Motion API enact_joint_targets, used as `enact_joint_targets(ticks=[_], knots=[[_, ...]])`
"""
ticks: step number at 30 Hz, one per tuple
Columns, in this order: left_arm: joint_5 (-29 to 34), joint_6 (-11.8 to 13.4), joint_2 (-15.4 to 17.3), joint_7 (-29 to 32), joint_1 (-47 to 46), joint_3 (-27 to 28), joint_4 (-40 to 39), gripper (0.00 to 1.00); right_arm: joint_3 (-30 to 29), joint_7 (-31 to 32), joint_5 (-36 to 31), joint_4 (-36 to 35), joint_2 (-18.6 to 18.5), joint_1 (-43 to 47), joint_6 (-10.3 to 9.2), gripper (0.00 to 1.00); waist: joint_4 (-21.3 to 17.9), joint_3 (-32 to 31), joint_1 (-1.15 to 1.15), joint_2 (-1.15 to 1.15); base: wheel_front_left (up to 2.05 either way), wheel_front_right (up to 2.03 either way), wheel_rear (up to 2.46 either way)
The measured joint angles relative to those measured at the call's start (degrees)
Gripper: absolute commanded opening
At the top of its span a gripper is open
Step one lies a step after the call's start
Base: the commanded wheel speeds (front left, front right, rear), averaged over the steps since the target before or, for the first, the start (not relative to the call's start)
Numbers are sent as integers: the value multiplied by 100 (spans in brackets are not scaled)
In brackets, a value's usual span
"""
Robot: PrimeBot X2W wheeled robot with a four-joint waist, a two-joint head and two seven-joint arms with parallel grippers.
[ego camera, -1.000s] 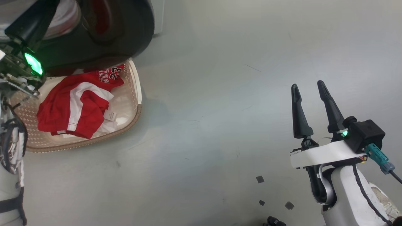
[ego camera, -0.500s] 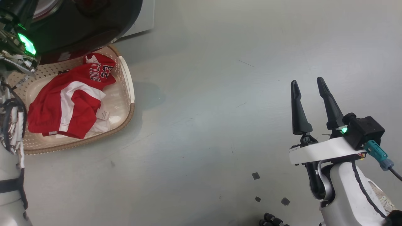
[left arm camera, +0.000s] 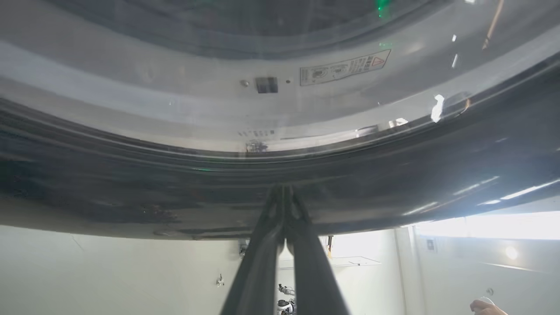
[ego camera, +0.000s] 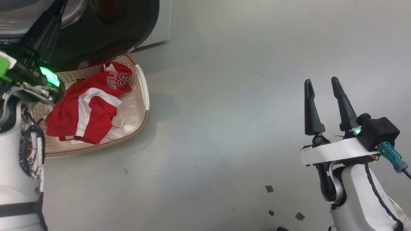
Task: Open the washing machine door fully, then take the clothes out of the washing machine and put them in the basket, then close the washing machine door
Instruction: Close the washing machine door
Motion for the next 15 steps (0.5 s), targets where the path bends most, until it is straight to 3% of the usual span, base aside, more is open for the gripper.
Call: enact_joint_targets(ticks=[6,15], knots=[[-90,-1,-82,18,663,253,-11,0,-21,0,-53,96,0,29,2,100,151,-234,0,0,0,0,0],[-245,-1,-331,-237,1622,880,-678,0,-18,0,-167,230,-23,245,59,100,426,-660,0,0,0,0,0]])
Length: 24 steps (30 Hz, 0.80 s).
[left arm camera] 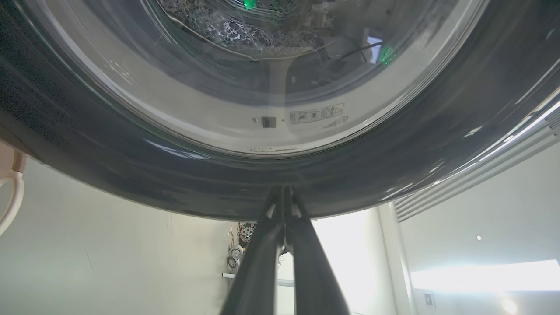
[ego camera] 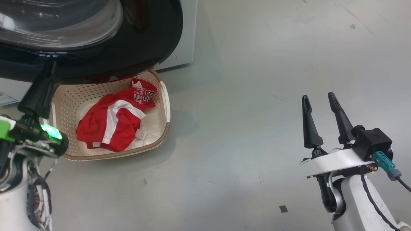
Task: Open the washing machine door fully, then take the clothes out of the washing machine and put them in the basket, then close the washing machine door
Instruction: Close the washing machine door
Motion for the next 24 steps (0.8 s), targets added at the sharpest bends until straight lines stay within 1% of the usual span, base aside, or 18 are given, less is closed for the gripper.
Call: enact_joint_targets(ticks=[1,2,3,4,5,9,12,17,19,22,24], knots=[[29,0,-34,0,143,3,-45,22,-4,0,-1,9,-16,19,0,100,37,-47,0,0,0,0,0],[34,0,-102,-49,272,27,-79,37,-12,0,-4,11,-42,38,0,100,80,-92,0,0,0,0,0],[37,0,-167,-88,382,44,-111,47,-24,0,-16,12,-68,61,0,100,126,-132,0,0,0,0,0],[37,0,-215,-101,478,48,-145,81,-34,0,-31,19,-89,88,1,100,174,-170,0,0,0,0,0],[44,0,-255,-149,558,55,-152,100,-36,0,-43,32,-104,115,2,100,225,-210,0,0,0,0,0],[325,0,-304,-350,853,122,-232,100,-33,0,-70,80,-136,171,11,100,424,-368,0,0,0,0,0],[349,0,-331,-498,1026,245,-391,100,-25,0,-102,131,-161,232,47,100,557,-505,0,0,0,0,0],[836,0,-346,-893,1250,336,-759,100,-42,0,-115,146,-221,314,46,100,782,-727,0,0,0,0,0],[1367,0,-339,-1103,1360,301,-951,100,-60,0,-132,148,-249,360,45,100,877,-802,0,0,0,0,0],[1947,0,-333,-1462,1516,280,-1248,100,-78,0,-134,149,-259,382,43,100,1011,-907,0,0,0,0,0],[2596,0,-258,-1733,1608,183,-1473,100,-92,0,-134,149,-263,413,42,100,1089,-978,0,0,0,0,0]])
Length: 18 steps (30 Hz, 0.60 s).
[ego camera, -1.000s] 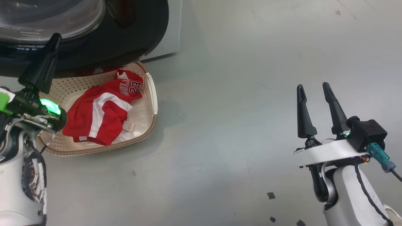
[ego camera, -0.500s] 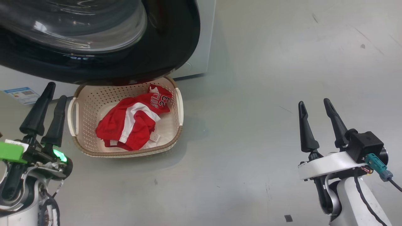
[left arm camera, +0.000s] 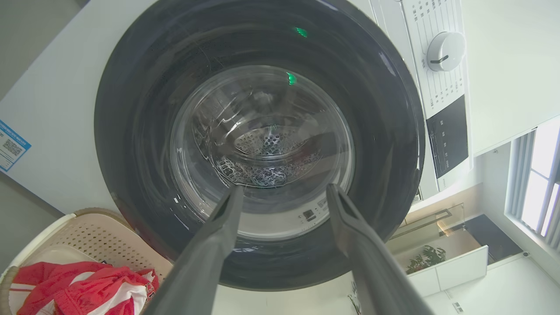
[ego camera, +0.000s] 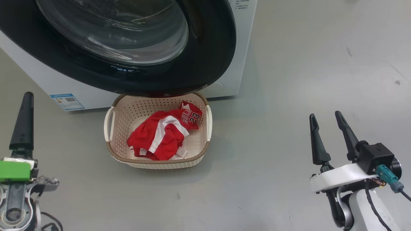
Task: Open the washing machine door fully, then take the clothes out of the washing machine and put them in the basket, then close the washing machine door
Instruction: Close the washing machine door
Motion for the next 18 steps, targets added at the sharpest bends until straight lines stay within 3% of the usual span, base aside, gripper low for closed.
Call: enact_joint_targets(ticks=[12,18], knots=[[3555,-4,771,-1494,964,-887,-389,100,3,0,0,20,-31,187,-2,100,239,-419,0,0,0,0,0],[4620,12,813,-1873,1357,-1259,-123,100,22,0,-1,33,-34,275,-4,100,245,-578,0,0,0,0,0]])
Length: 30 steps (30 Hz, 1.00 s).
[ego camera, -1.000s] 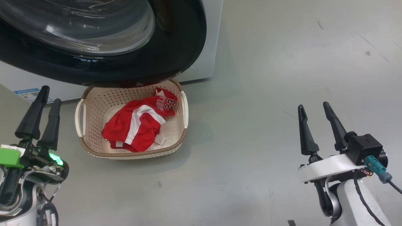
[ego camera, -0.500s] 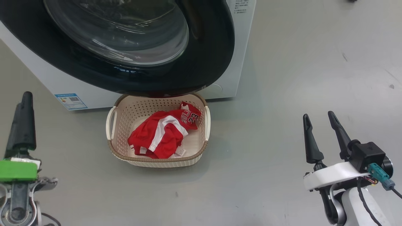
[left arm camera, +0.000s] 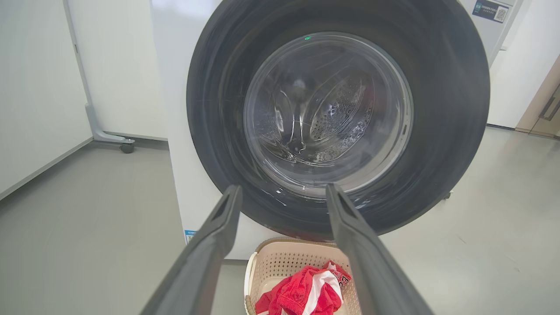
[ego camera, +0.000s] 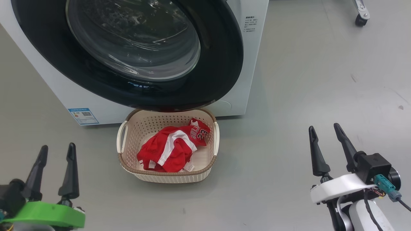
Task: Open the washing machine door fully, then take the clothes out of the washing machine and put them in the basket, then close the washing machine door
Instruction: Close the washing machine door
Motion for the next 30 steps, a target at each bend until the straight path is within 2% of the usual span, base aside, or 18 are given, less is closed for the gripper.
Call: enact_joint_targets(ticks=[6,10,18,30], knots=[[659,261,29,-219,212,-320,193,100,-1,3,-9,44,-34,180,-42,100,-19,-150,0,0,0,0,0],[879,447,-29,-374,348,-404,346,100,1,27,-57,70,-78,294,-51,100,-37,-250,0,0,0,0,0],[1039,601,-204,-520,445,-616,497,100,-7,60,-57,43,-83,422,-98,100,-54,-397,0,0,0,0,0],[1063,805,-344,-577,449,-650,601,100,-14,105,-57,-36,-97,483,-100,100,-34,-467,0,0,0,0,0]])
